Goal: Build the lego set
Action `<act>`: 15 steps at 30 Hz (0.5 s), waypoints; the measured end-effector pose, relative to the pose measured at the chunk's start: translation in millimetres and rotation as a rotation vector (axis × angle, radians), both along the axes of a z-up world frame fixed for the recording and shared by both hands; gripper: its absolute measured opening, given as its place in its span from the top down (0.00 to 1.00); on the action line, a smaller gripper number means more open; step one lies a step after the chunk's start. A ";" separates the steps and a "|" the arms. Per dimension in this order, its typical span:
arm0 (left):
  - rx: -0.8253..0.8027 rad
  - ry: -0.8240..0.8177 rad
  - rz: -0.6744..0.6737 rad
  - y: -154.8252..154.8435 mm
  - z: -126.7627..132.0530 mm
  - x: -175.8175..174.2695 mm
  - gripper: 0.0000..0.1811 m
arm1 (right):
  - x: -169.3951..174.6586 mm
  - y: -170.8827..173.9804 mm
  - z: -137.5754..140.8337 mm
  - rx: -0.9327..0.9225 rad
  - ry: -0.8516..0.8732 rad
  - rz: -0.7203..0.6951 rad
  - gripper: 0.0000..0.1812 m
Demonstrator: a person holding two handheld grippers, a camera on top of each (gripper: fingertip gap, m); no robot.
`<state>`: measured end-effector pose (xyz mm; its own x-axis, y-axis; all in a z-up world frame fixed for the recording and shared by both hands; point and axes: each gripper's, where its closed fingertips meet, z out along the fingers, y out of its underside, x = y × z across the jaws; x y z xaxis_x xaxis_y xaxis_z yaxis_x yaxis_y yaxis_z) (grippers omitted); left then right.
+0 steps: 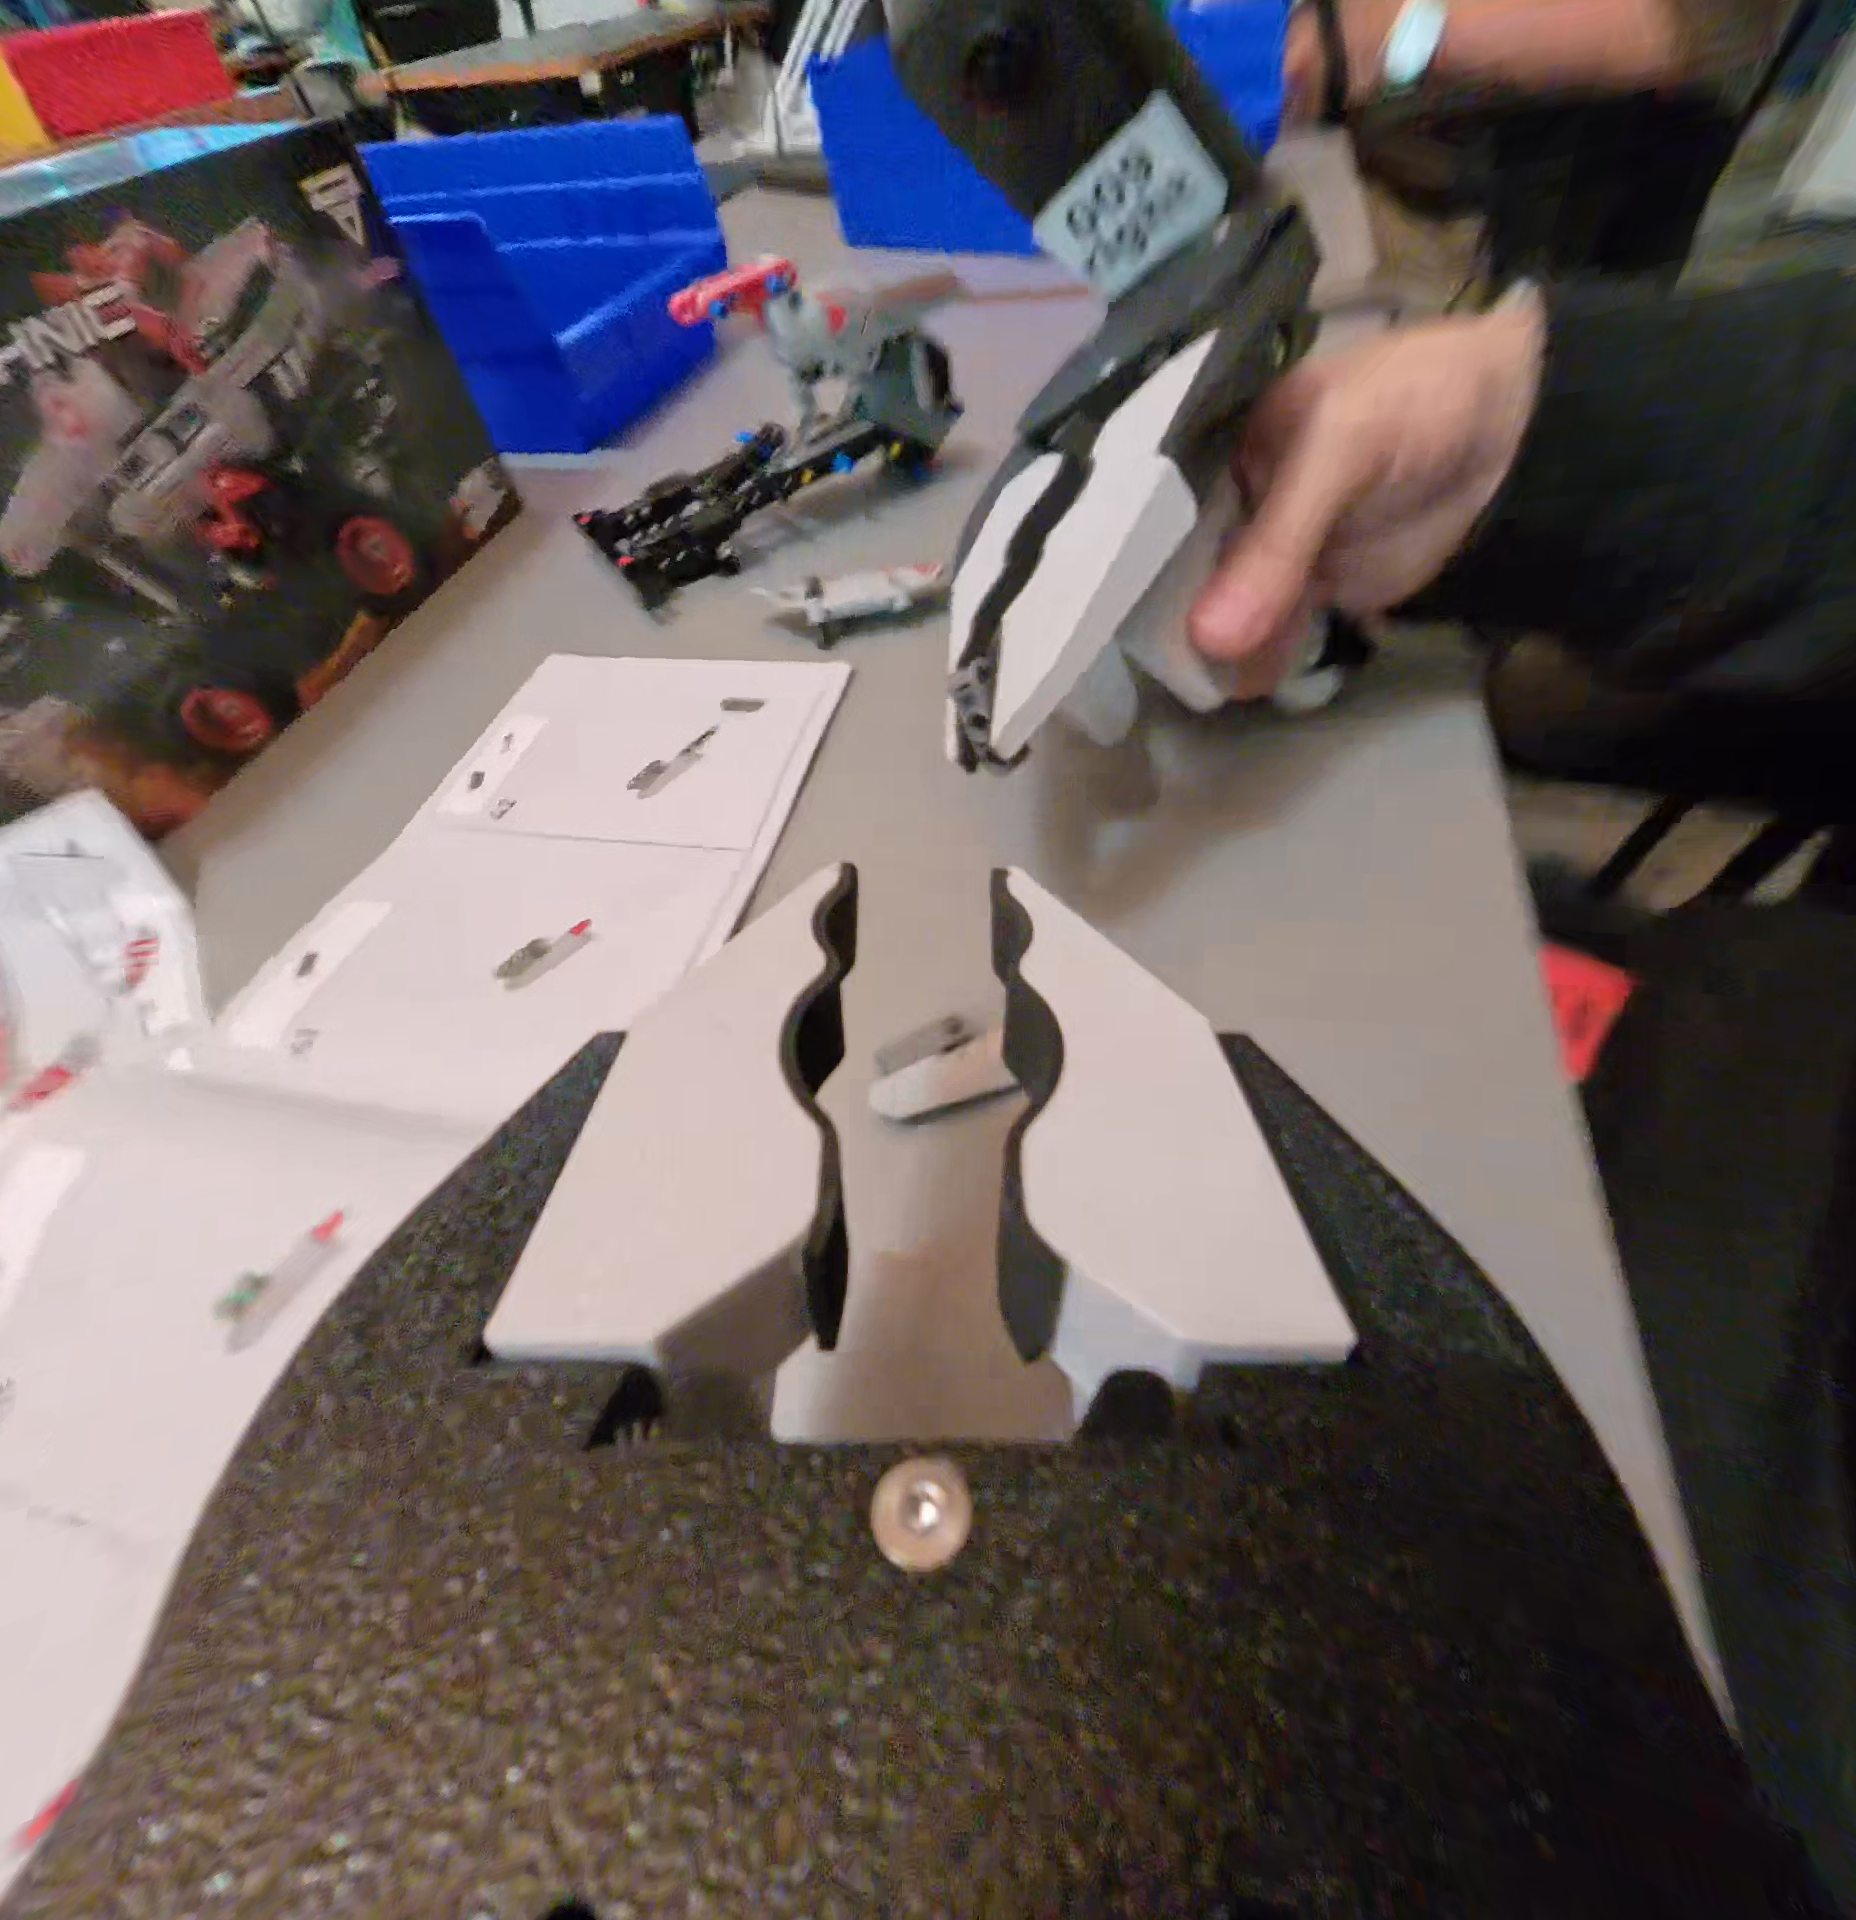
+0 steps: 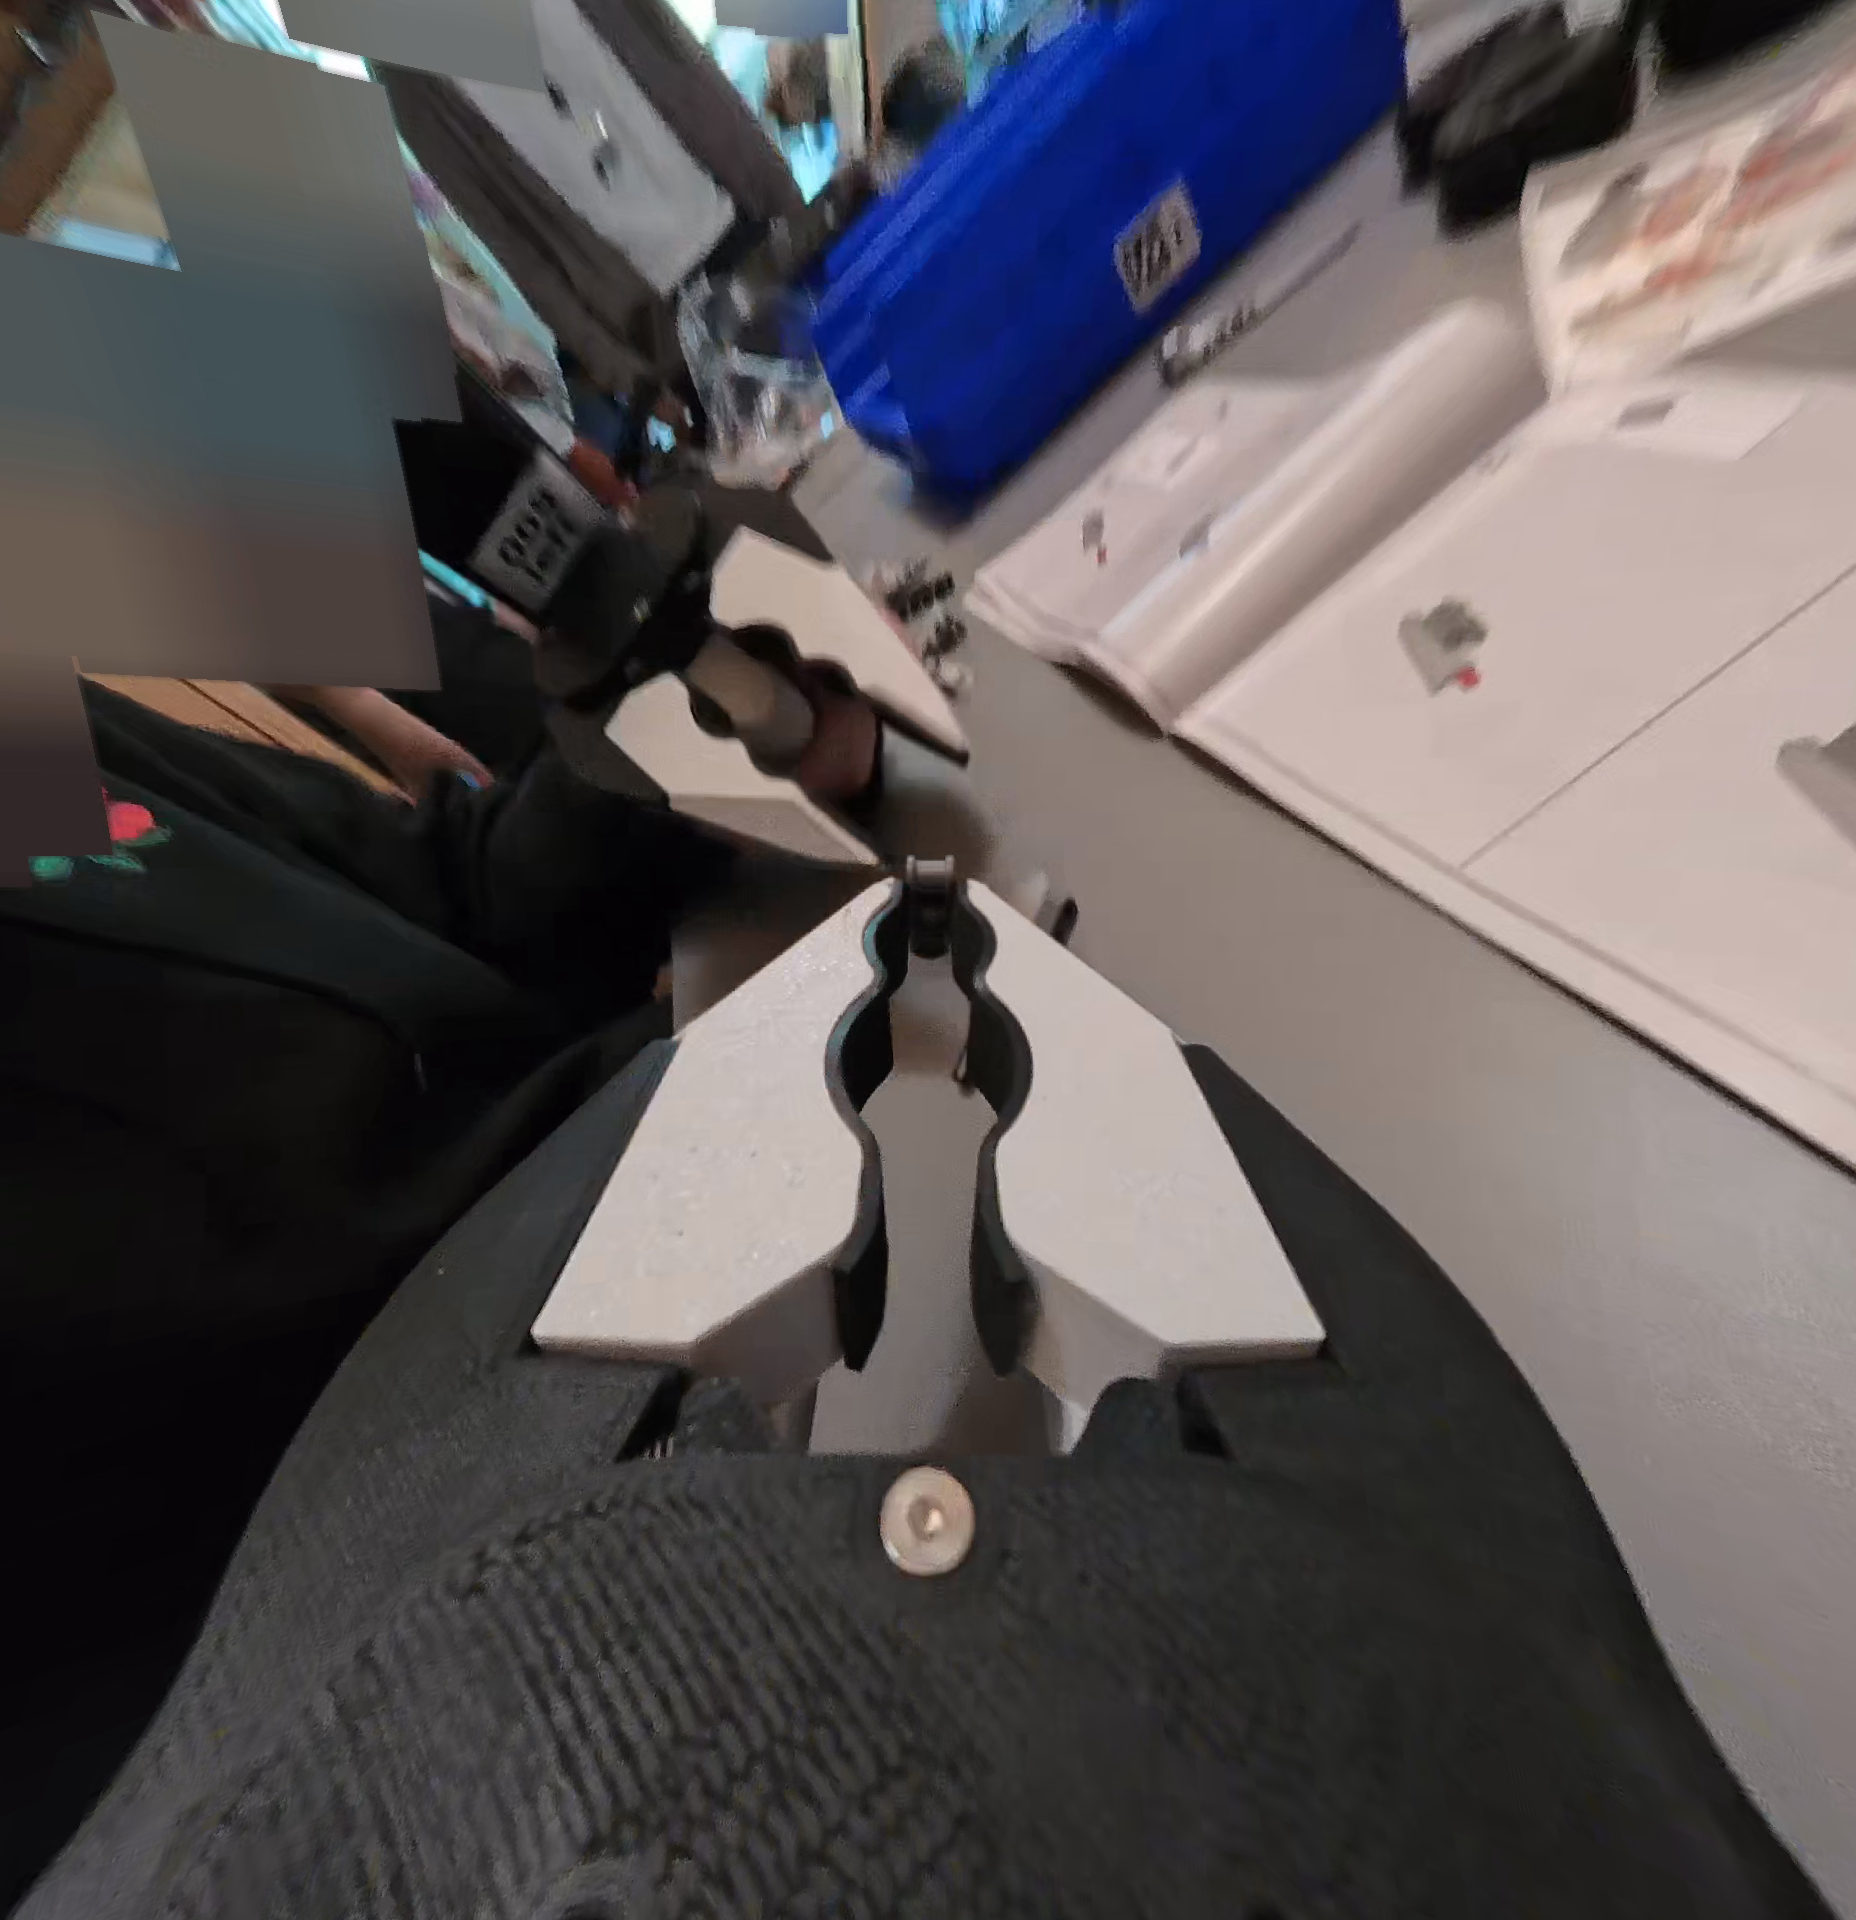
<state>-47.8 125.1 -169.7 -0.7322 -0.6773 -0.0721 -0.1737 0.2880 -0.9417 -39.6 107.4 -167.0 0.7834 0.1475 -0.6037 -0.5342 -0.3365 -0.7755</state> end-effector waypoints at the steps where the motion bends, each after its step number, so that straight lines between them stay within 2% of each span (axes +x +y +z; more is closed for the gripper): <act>1: -0.075 0.014 -0.018 -7.0 7.1 -3.9 0.88 | -1.7 -0.6 9.8 0.065 -0.006 -0.002 0.97; 3: -0.227 0.053 -0.002 -14.0 19.1 -3.8 0.92 | -3.4 2.4 28.8 0.196 -0.015 -0.035 0.97; 6: -0.346 0.136 -0.028 -20.8 23.7 -5.7 0.89 | -11.7 3.8 56.8 0.401 -0.003 -0.047 0.97; 12: -0.543 0.127 -0.065 -27.6 50.4 -15.4 0.90 | -27.2 10.4 66.0 0.491 -0.002 0.003 0.97; 15: -0.658 0.154 -0.078 -25.7 59.8 -18.4 0.95 | -30.7 13.6 68.4 0.501 -0.043 0.007 0.97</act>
<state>-66.2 99.4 -109.9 -0.7494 -0.4894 0.4460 -0.3218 -0.3194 -0.8913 -70.3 121.0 -98.6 0.8040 0.4163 -0.4247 -0.4974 0.0793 -0.8639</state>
